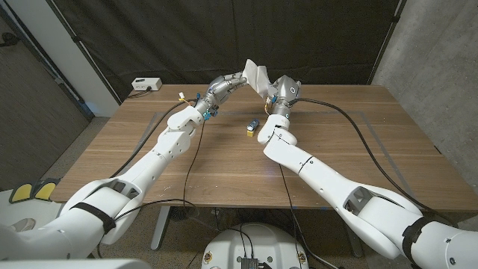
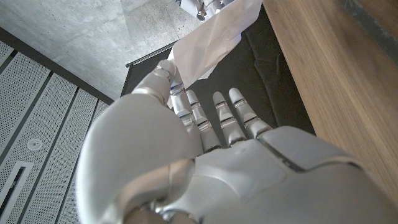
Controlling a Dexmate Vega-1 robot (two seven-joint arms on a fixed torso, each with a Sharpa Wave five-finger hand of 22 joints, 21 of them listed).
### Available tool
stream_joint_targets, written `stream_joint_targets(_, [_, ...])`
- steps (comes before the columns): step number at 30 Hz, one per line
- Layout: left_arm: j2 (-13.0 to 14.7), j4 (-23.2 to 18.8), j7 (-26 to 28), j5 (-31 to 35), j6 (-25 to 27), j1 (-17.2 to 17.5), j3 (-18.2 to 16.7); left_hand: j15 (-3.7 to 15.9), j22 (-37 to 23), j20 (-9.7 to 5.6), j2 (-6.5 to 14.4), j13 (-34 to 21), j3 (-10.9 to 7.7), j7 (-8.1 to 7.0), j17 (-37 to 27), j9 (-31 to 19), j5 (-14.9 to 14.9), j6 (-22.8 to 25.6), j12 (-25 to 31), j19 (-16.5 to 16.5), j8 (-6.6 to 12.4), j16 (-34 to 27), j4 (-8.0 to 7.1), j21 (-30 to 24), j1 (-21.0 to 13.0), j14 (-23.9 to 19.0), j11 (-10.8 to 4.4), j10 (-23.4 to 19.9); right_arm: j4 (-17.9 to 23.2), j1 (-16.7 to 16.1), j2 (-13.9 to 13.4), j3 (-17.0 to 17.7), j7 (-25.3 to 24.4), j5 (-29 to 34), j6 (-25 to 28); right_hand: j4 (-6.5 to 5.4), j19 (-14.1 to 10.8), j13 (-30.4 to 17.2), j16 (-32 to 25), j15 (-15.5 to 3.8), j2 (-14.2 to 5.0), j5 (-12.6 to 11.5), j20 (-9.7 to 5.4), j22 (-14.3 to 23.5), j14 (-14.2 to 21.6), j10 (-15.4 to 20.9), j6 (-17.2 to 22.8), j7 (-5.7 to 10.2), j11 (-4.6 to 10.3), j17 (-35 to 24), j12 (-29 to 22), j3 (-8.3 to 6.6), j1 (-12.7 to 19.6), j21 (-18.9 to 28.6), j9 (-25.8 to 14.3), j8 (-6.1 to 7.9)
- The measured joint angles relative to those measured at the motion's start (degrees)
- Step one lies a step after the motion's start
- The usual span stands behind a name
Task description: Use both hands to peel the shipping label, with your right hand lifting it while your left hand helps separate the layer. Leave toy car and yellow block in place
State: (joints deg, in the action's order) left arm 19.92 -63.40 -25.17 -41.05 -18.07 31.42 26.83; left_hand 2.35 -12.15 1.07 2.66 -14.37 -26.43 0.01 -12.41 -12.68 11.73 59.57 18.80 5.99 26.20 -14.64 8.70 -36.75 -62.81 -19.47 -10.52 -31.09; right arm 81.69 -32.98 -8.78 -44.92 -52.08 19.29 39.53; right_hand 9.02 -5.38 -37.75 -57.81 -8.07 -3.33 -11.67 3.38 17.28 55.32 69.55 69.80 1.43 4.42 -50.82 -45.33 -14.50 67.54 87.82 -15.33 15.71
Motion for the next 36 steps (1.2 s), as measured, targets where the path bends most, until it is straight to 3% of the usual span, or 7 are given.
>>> stream_joint_targets(36, [1.42, -4.8, 3.1, 1.31, -0.34, 2.43, 0.07, 0.0, 0.2, -0.1, -0.45, -0.01, -0.68, 0.0, -0.76, 0.0, 0.21, 0.01, -0.41, -0.11, 0.01, 0.0, -0.21, -0.96, 0.41, 0.01, -0.45, -0.01, -1.74, 1.0, 0.97, 0.09, -1.45, -3.62, 7.63, 0.13, 0.31, -0.4, 0.0, -0.09, 0.84, -0.23, 0.31, -0.53, 0.49, 0.01, 0.33, -0.32, -0.01, 0.15, 0.22, -2.37, -0.84, 0.76, -0.79, 0.0])
